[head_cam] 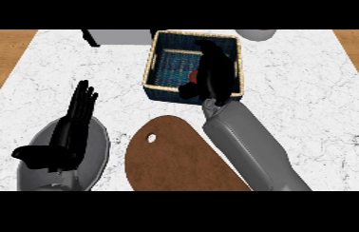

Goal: Pick the tomato from the cutting board and place it in the basket

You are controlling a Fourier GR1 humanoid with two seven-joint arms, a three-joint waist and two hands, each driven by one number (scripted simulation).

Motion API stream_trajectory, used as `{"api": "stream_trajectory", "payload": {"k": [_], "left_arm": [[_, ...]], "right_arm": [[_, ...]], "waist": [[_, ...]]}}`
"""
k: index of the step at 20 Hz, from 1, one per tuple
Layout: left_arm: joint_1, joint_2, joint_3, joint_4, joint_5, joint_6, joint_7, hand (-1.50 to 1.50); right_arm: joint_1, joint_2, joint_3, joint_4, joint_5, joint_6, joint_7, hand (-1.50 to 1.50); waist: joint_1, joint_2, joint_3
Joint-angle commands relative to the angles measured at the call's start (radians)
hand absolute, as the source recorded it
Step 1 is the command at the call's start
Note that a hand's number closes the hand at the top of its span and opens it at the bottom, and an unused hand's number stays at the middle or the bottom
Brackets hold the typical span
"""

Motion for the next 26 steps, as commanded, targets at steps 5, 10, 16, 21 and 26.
{"api": "stream_trajectory", "payload": {"k": [5,10,16,21,26], "left_arm": [[0.023,-0.040,-0.045,-0.020,-0.050,0.034,-0.001,0.00],[-0.008,0.042,0.065,-0.041,0.045,-0.035,0.046,0.00],[-0.045,0.008,0.032,-0.051,0.000,0.012,0.098,0.00],[-0.010,0.001,0.035,0.009,-0.001,-0.010,0.010,0.00],[0.043,-0.006,0.034,-0.009,0.008,-0.028,-0.041,0.00]], "right_arm": [[0.016,0.003,0.003,-0.063,0.049,-0.175,-0.031,-1.50],[0.051,-0.018,-0.047,-0.185,0.215,-0.144,0.025,-1.50],[0.088,-0.053,-0.121,-0.420,0.253,0.010,0.108,-1.50],[0.188,-0.102,-0.208,-0.656,0.184,0.023,0.102,-1.50],[0.372,-0.192,-0.256,-0.871,0.033,0.098,0.006,-1.50]], "waist": [[0.001,-0.001,0.000],[-0.008,-0.003,0.000],[-0.017,-0.004,0.000],[-0.022,-0.004,0.000],[-0.014,-0.003,0.000]]}}
